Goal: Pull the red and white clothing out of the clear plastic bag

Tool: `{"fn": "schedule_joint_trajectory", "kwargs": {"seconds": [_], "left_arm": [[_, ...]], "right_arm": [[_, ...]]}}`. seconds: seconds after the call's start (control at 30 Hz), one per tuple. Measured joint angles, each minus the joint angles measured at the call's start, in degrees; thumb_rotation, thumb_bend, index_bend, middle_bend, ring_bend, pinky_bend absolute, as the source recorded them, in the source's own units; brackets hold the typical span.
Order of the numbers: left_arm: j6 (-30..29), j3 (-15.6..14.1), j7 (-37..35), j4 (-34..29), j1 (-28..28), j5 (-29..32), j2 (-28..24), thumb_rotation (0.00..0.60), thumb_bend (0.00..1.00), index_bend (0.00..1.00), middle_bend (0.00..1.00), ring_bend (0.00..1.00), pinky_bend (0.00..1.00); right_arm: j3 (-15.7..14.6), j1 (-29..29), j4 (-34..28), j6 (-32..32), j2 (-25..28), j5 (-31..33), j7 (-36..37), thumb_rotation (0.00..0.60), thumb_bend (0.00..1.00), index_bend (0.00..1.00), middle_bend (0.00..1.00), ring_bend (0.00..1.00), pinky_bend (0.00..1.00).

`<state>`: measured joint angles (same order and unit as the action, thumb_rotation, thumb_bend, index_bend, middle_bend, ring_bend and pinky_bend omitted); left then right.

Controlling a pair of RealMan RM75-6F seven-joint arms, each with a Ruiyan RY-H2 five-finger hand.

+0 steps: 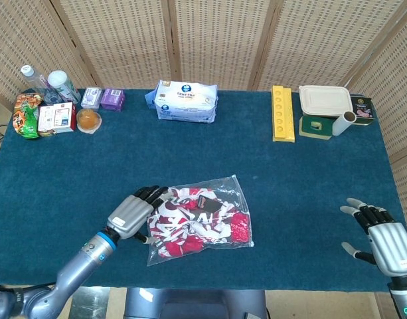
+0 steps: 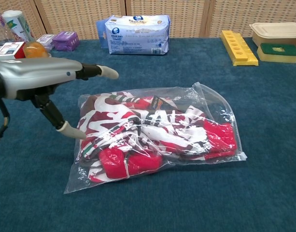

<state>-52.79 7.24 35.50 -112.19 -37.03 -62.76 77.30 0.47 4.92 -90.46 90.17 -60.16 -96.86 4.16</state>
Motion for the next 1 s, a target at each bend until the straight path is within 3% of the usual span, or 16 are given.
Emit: {"fn": "schedule_joint_trajectory", "kwargs": {"seconds": [0.2, 0.4, 0.87, 1.0], "left_arm": [[-3.30, 0.21, 5.08, 5.20, -2.81, 2.88, 6.35, 0.600, 0.08, 0.00, 0.03, 0.00, 0.09], [-4.07, 1.31, 5.86, 11.70, -5.23, 2.88, 9.19, 0.600, 0.08, 0.00, 0.03, 0.00, 0.09], [2.76, 7.17, 1.79, 29.45, -14.42, 3.04, 13.15, 0.600, 0.08, 0.00, 0.03, 0.00, 0.09], [5.00, 9.62, -3.12, 32.72, -16.29, 3.37, 13.47, 0.600, 0.08, 0.00, 0.03, 0.00, 0.09]], "right_arm": [[-0.08, -0.28, 0.92, -0.10, -0.24, 0.72, 0.85, 0.600, 0.19, 0.28, 0.23, 0.30, 0.30], [0.03, -0.32, 0.54, -0.67, -0.30, 1.51, 0.27, 0.600, 0.19, 0.28, 0.23, 0.30, 0.30], [0.66, -0.49, -3.27, -1.17, 0.13, 2.88, -3.80, 0.600, 0.19, 0.28, 0.23, 0.30, 0.30], [0.61, -0.90, -4.19, -0.64, 0.62, 2.76, -4.64, 0.600, 0.19, 0.28, 0.23, 0.30, 0.30]]}}
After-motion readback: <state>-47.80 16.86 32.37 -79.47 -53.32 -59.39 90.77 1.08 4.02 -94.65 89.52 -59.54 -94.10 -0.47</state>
